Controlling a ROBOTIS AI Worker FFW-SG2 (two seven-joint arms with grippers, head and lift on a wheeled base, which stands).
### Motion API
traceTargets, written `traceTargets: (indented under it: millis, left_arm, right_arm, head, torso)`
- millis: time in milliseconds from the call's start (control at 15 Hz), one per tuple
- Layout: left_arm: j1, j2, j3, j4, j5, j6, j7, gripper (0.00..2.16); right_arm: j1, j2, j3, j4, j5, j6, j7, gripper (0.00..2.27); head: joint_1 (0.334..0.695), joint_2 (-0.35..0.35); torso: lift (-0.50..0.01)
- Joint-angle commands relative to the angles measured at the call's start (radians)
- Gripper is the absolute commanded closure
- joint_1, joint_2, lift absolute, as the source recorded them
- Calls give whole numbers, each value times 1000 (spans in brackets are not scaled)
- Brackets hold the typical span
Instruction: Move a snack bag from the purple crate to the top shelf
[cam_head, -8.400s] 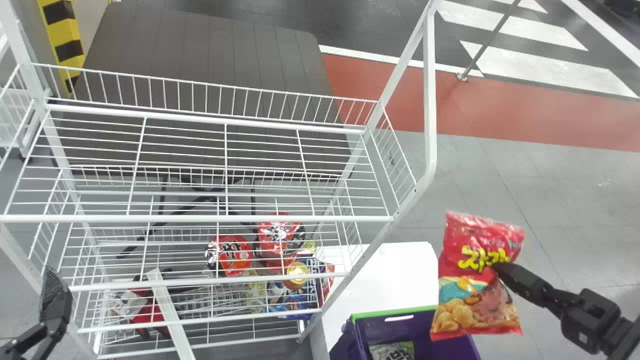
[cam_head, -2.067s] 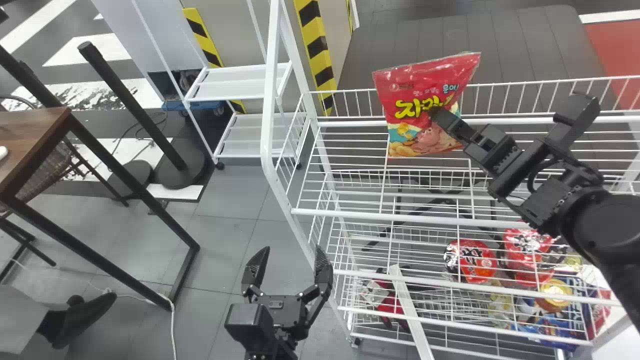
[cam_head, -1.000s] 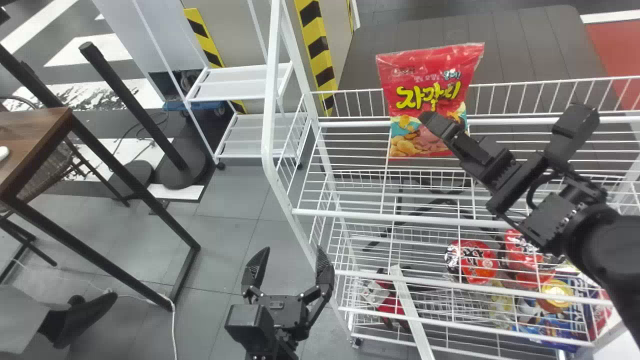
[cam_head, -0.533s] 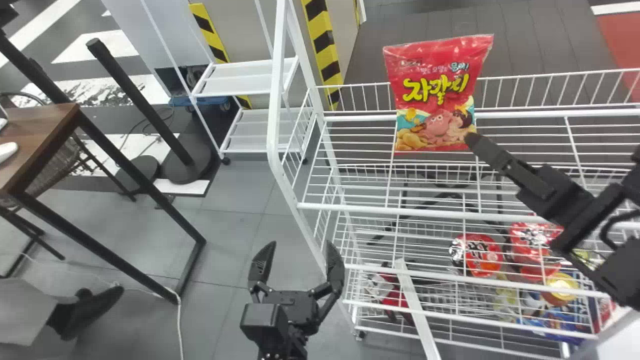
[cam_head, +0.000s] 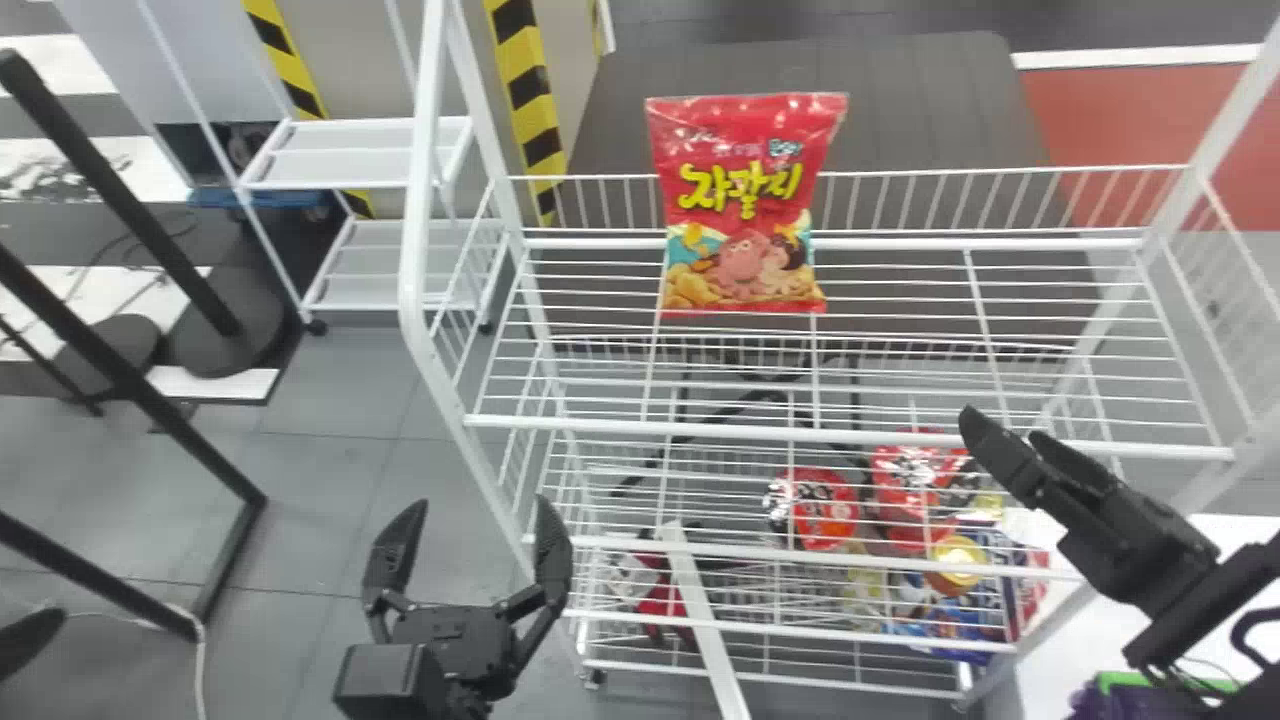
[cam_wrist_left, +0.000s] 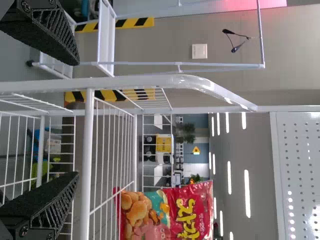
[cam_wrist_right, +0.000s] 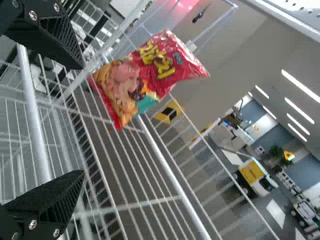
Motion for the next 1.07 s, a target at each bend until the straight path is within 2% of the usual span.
traceTargets:
  millis: [0, 200, 333, 400, 533, 733, 1000]
  left_arm:
    - [42, 4, -15, -111, 3, 106, -1, 16]
    - [73, 3, -44, -210, -2, 223, 4, 56]
    - [90, 3, -79, -250, -25, 229, 39, 63]
    - [94, 3, -94, -273, -26, 235, 51, 63]
    - [94, -6, -137, -325, -46, 293, 59, 63]
    - [27, -31, -216, -341, -77, 407, 87, 63]
    - [-128, -60, -325, -333, -76, 573, 177, 93]
  right_arm:
    - [76, 5, -43, -20, 63, -94, 2, 66]
    - [156, 11, -105, -19, 124, -205, 46, 60]
    - [199, 24, -135, 16, 183, -330, 49, 63]
    - [211, 25, -151, 36, 183, -349, 59, 63]
    - [218, 53, -191, 82, 183, -361, 100, 66]
    - [233, 53, -197, 102, 176, -364, 126, 76]
    - [247, 40, -202, 134, 219, -499, 132, 76]
  head:
    - [695, 63]
    - [695, -18]
    - [695, -106]
    - [695, -139]
    - [695, -197]
    - [695, -302]
    - [695, -350]
  torso:
    - [10]
    - [10]
    - [10]
    - [10]
    - [10]
    - [10]
    - [10]
